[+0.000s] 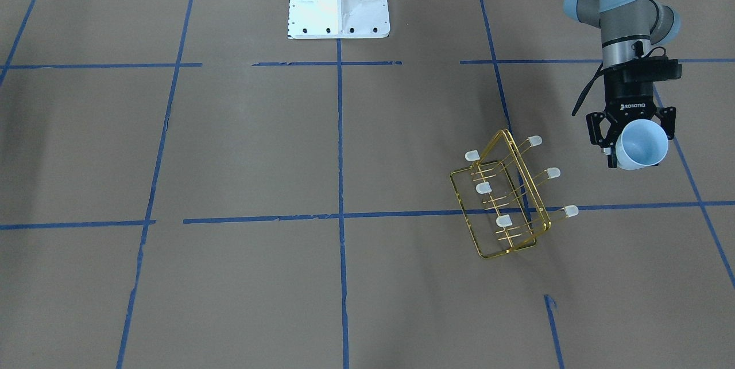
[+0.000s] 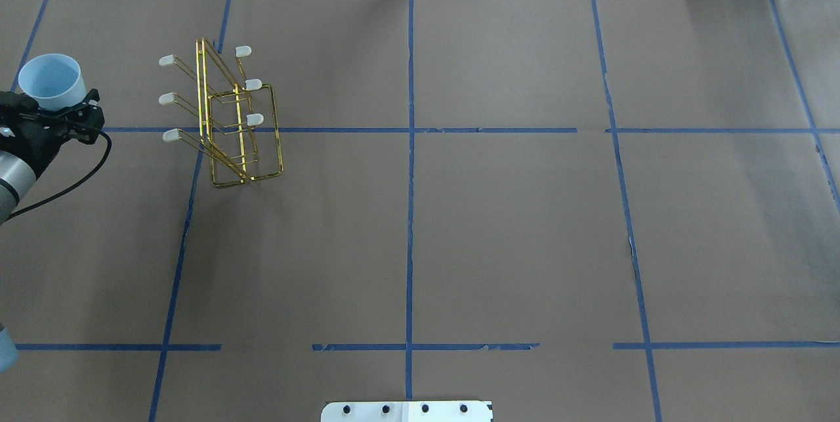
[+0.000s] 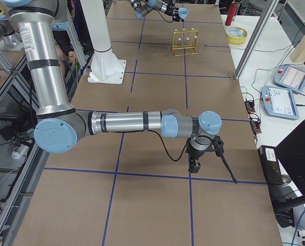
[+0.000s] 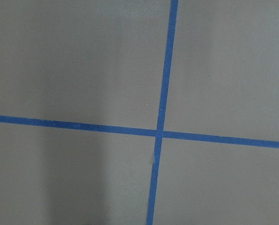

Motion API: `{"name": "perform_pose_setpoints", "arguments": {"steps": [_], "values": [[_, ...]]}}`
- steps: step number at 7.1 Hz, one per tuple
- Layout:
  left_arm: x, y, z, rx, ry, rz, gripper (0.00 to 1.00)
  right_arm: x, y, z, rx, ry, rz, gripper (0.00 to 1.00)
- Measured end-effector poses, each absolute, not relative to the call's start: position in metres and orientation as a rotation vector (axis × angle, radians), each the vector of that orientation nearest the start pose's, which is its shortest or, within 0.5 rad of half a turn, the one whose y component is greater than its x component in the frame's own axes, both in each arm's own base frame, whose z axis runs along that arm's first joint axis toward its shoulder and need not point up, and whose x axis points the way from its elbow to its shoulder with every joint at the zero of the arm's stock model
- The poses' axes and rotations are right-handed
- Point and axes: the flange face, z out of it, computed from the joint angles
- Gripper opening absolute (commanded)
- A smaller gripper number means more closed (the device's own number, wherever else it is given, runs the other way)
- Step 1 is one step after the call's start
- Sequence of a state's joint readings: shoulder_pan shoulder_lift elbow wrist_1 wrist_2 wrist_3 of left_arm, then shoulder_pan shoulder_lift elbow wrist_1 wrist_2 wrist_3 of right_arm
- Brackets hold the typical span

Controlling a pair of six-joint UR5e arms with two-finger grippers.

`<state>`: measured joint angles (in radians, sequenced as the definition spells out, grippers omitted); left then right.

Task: Hang cup on cup holder
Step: 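Raise and tilt the held cup sideways with the left gripper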

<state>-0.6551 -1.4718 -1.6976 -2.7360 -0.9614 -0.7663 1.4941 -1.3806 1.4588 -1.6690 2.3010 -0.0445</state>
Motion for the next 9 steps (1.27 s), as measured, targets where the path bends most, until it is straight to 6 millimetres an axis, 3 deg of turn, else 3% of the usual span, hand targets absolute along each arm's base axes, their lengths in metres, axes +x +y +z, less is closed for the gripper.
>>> {"name": "perform_pose_setpoints", "arguments": {"steps": [5,9], "values": [[0.237,-0.430,0.496,1.258,0.196,0.168,0.00,0.023,-0.573,0.625,-0.031,-0.730,-0.109,1.00],[0.211,-0.429,0.477,1.316,-0.250,0.471,0.00,0.023,-0.573,0.625,-0.031,-0.730,-0.108,1.00]]}}
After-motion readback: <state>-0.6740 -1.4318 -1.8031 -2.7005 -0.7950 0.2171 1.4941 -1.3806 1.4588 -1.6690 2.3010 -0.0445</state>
